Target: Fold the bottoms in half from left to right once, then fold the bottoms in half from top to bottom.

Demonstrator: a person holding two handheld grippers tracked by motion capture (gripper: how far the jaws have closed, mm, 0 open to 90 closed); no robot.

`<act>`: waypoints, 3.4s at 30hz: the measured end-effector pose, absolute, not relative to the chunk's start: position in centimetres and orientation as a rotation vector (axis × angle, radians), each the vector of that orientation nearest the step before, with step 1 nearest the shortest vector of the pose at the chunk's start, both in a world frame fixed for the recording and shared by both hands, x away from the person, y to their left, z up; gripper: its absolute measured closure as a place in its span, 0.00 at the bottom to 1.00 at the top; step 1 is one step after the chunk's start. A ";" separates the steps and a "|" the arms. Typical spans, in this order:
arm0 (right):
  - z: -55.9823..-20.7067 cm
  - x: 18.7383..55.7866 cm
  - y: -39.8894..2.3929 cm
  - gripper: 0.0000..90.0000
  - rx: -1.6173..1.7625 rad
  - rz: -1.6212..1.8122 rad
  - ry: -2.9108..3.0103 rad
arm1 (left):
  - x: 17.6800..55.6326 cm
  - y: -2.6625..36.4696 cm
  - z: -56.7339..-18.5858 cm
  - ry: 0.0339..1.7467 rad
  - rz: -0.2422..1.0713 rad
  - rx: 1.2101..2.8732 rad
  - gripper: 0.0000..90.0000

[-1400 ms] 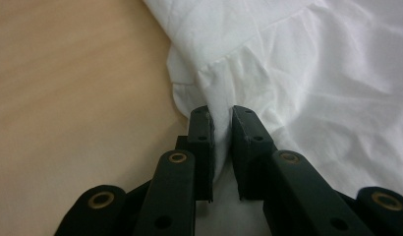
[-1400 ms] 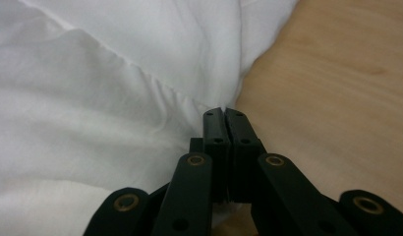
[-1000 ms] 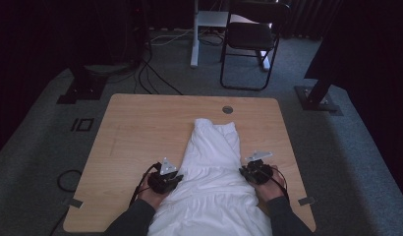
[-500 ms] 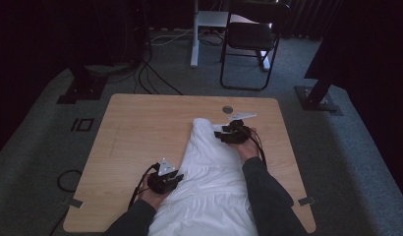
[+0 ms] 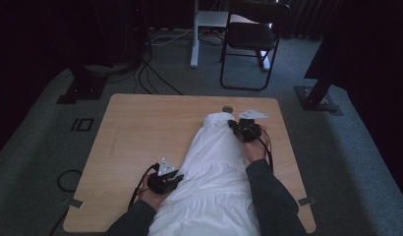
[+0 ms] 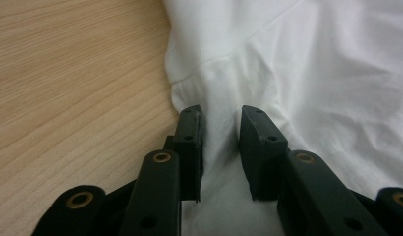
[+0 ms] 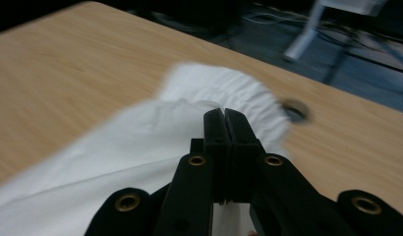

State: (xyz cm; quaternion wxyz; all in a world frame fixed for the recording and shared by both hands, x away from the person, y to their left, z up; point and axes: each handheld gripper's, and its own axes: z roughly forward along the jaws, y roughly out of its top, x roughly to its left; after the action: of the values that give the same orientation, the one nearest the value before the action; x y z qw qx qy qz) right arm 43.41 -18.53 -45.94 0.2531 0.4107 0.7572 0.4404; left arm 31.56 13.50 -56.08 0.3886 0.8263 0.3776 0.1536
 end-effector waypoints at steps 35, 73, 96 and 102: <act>-55.0 45.5 -17.6 0.72 1.364 0.929 2.239 | 29.2 13.4 -55.9 0.870 0.240 2.150 0.76; -55.1 44.7 -17.2 0.76 1.342 0.968 2.266 | 45.6 6.4 -55.0 1.128 0.388 2.122 0.30; -53.9 46.5 -16.1 0.89 1.235 0.950 2.370 | 46.2 7.1 -53.2 1.065 0.306 2.124 0.95; -48.5 47.2 -17.3 0.89 1.194 1.196 2.270 | 46.8 8.0 -46.3 0.974 0.437 2.002 0.96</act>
State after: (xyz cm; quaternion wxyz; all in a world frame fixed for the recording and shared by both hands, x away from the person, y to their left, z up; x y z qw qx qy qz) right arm 47.16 -17.35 -48.49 0.1550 0.4167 0.7925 0.4175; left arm 46.77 7.98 -46.30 0.4225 0.7998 0.3890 0.1745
